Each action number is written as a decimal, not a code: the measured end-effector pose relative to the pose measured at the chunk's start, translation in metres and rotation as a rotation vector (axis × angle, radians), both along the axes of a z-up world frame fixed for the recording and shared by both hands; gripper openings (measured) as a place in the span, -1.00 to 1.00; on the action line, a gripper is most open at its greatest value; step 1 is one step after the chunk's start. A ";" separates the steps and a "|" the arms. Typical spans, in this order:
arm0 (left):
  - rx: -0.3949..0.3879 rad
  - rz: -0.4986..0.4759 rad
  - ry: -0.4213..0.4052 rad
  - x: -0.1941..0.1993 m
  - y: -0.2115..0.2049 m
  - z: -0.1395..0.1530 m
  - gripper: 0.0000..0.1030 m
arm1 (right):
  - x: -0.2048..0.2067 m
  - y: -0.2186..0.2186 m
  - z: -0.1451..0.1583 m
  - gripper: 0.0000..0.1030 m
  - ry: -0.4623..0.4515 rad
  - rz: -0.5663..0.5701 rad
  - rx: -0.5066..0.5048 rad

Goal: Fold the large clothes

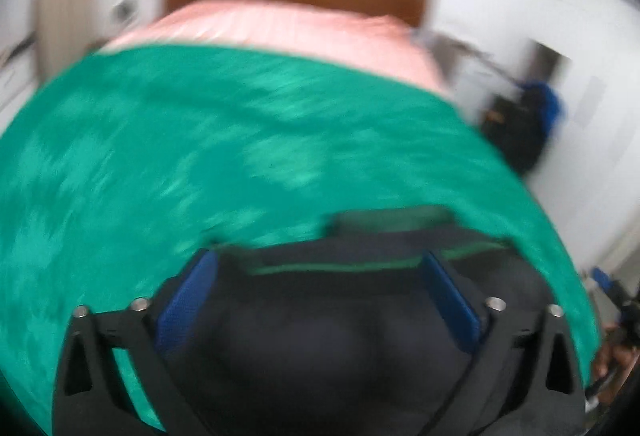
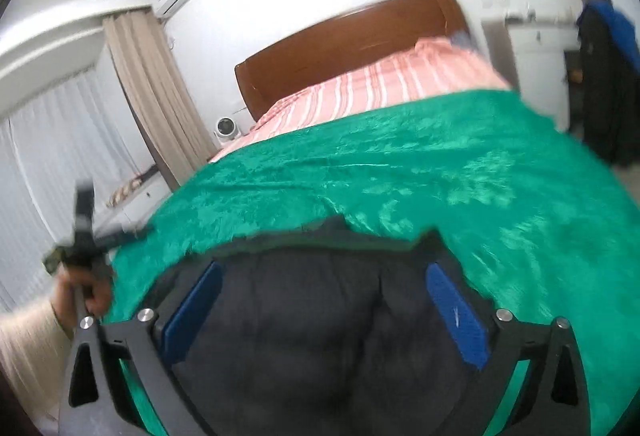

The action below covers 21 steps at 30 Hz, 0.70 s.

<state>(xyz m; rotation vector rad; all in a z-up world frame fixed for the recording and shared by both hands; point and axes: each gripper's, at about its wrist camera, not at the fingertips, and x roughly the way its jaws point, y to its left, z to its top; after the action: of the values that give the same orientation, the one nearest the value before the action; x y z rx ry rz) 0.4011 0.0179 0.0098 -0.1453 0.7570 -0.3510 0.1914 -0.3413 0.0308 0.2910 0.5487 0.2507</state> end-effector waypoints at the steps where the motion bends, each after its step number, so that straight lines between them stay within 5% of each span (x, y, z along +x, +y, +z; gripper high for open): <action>1: 0.009 -0.074 0.006 -0.009 -0.025 0.005 0.99 | -0.018 0.004 -0.004 0.96 0.003 0.001 -0.004; 5: 0.078 -0.074 0.083 -0.001 -0.078 -0.022 0.98 | -0.088 0.024 -0.032 0.96 0.017 -0.016 0.028; 8: 0.191 -0.063 0.218 0.032 -0.110 -0.080 0.99 | -0.118 0.036 -0.051 0.96 0.037 -0.024 0.074; 10: 0.305 -0.096 0.159 0.030 -0.129 -0.105 0.99 | -0.127 0.042 -0.063 0.96 0.078 0.005 0.070; 14: 0.321 -0.094 0.159 0.024 -0.126 -0.097 0.96 | -0.137 0.046 -0.074 0.96 0.106 0.028 0.010; 16: 0.285 -0.084 0.168 0.013 -0.117 -0.081 0.76 | -0.139 0.040 -0.075 0.96 0.090 0.011 0.006; 18: 0.237 -0.111 0.145 -0.012 -0.110 -0.065 0.80 | -0.138 0.032 -0.072 0.96 0.072 -0.012 0.019; 21: 0.296 -0.158 0.134 -0.050 -0.112 -0.075 0.87 | -0.132 0.025 -0.075 0.96 0.074 -0.036 0.053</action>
<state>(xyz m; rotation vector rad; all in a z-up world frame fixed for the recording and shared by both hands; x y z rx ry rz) 0.3508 -0.0938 -0.0650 0.1721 0.9467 -0.3770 0.0599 -0.3159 -0.0437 0.3621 0.6105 0.2200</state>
